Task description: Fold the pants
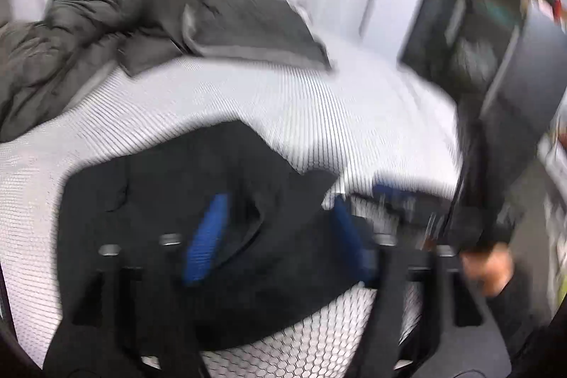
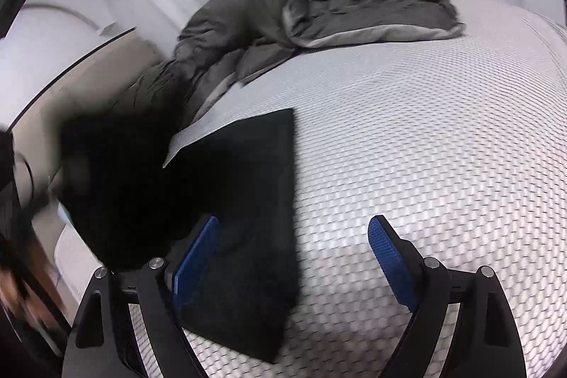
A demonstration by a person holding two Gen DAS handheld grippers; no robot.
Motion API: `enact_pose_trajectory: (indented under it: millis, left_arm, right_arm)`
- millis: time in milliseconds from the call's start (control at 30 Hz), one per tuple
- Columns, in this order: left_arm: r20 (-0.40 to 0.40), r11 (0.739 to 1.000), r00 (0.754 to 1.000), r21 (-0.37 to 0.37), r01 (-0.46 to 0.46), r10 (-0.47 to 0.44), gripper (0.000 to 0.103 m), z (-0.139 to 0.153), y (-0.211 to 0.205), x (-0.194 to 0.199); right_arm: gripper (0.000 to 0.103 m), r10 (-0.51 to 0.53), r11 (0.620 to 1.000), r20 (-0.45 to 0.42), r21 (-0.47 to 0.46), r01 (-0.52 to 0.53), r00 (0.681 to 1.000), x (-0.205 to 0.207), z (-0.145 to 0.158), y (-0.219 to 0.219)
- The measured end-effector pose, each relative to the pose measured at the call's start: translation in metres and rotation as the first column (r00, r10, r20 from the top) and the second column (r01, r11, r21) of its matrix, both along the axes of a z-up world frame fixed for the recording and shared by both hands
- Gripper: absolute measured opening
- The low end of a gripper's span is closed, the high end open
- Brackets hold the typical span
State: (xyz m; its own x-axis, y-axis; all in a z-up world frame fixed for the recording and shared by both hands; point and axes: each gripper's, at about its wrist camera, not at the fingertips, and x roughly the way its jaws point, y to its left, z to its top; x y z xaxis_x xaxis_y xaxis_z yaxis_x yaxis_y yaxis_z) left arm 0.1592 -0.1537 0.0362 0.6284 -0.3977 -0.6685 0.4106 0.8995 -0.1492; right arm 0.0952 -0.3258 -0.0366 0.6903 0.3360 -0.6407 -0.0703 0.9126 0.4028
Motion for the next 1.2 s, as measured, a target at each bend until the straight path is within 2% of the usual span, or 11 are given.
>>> enact_pose_trajectory:
  millis: [133, 167, 267, 400, 533, 700, 733, 767, 867, 1067, 1200]
  left_arm:
    - [0.013, 0.997, 1.000, 0.077, 0.021, -0.022, 0.070, -0.018, -0.004, -0.020]
    - [0.029, 0.998, 1.000, 0.070, 0.006, -0.008, 0.077, -0.015, 0.009, -0.030]
    - [0.124, 0.989, 0.982, 0.020, -0.144, 0.141, 0.094, -0.010, 0.065, -0.043]
    - [0.079, 0.940, 0.938, 0.025, -0.341, 0.338, 0.094, -0.032, 0.116, -0.020]
    - [-0.014, 0.910, 0.910, 0.036, -0.413, 0.414, 0.093, -0.056, 0.145, -0.007]
    - [-0.007, 0.909, 0.910, 0.061, -0.413, 0.414, 0.093, -0.064, 0.158, -0.011]
    - [-0.008, 0.910, 0.911, 0.064, -0.410, 0.411, 0.093, -0.066, 0.158, -0.010]
    - [-0.009, 0.910, 0.912, 0.065, -0.409, 0.410, 0.093, -0.063, 0.156, -0.006]
    - [0.001, 0.910, 0.912, 0.067, -0.408, 0.409, 0.093, -0.055, 0.153, -0.015]
    - [0.032, 0.911, 0.912, 0.046, -0.409, 0.408, 0.093, -0.040, 0.156, -0.028]
    - [0.001, 0.909, 0.916, 0.118, -0.400, 0.402, 0.093, -0.051, 0.153, -0.024]
  right_arm:
    - [0.088, -0.013, 0.999, -0.037, 0.037, 0.014, 0.999, 0.008, -0.003, -0.009]
    - [0.088, -0.001, 0.999, -0.035, 0.038, 0.002, 0.999, 0.008, -0.002, -0.007]
    - [0.088, 0.064, 0.997, -0.021, 0.037, -0.063, 0.998, 0.006, 0.001, 0.008]
    - [0.087, 0.172, 0.982, 0.000, 0.077, -0.171, 0.985, 0.002, 0.003, 0.030]
    - [0.063, 0.275, 0.948, -0.018, 0.173, -0.268, 0.961, 0.006, -0.003, 0.048]
    - [0.062, 0.318, 0.933, -0.127, 0.217, -0.287, 0.939, 0.021, -0.028, 0.065]
    - [0.057, 0.301, 0.938, -0.135, 0.221, -0.268, 0.944, 0.025, -0.032, 0.065]
    - [0.038, 0.286, 0.942, -0.132, 0.221, -0.253, 0.949, 0.029, -0.033, 0.066]
    - [0.010, 0.241, 0.966, -0.120, 0.129, -0.226, 0.963, 0.031, -0.028, 0.069]
    - [0.009, 0.317, 0.948, 0.016, 0.040, -0.317, 0.948, -0.016, 0.011, 0.073]
    - [0.010, 0.267, 0.959, -0.147, -0.062, -0.278, 0.952, -0.014, -0.027, 0.072]
